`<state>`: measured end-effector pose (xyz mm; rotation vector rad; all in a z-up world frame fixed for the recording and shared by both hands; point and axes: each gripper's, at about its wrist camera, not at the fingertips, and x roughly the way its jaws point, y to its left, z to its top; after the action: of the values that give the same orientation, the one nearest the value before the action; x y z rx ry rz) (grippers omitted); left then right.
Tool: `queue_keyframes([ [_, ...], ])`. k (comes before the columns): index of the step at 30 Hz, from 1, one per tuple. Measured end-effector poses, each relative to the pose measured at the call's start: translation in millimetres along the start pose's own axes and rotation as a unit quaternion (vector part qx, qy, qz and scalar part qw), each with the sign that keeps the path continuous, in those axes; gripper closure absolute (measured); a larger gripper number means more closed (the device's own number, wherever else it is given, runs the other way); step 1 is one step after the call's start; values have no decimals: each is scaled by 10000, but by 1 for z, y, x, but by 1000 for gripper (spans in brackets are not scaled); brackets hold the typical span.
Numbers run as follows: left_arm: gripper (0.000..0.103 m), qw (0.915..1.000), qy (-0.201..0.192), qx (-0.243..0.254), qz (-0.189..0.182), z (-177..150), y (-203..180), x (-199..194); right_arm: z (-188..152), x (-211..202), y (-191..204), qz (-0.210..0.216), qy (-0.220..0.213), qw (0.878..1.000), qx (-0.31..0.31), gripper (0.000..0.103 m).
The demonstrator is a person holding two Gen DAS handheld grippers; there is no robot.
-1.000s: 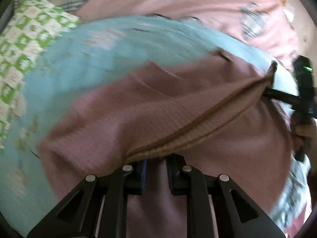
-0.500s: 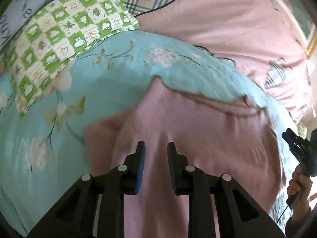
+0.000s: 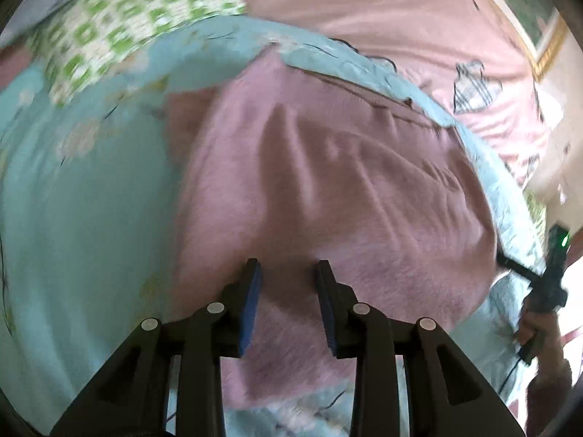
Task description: Fold small clothes
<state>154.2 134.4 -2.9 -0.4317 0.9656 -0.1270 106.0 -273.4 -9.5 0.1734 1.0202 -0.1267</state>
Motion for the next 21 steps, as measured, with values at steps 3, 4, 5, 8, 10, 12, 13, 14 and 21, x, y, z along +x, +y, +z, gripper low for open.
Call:
queue_keyframes([
  [3,75,9999,-30,-75,77,-7,12,-9,-6,-10,-8,-94,-68,9999,54,62],
  [4,75,9999,-33,-120,76,-10,16,-11,-8,-13,-9,-173,-91,9998,58,62],
  [5,75,9999,-24,-159,30,-14,20,-13,-10,-16,-11,-194,-111,9997,107,61],
  [8,75,9999,-60,-155,16,-21,23,-22,-13,-24,-16,-77,-224,9991,364,60],
  [10,72,9998,-134,-135,72,-28,20,-32,-19,-33,-16,54,-366,9980,518,59],
  [12,65,9994,-207,-264,-22,-32,19,-41,-26,-44,-11,239,-520,9964,626,59],
  [13,63,9990,-247,-355,-83,-36,18,-46,-27,-47,-7,323,-555,9959,641,59],
  [14,60,9986,-272,-442,-143,-39,17,-50,-31,-50,-1,414,-592,9955,617,59],
  [21,48,9952,-185,-900,-329,-66,11,-57,-57,-61,47,889,-669,9930,407,51],
])
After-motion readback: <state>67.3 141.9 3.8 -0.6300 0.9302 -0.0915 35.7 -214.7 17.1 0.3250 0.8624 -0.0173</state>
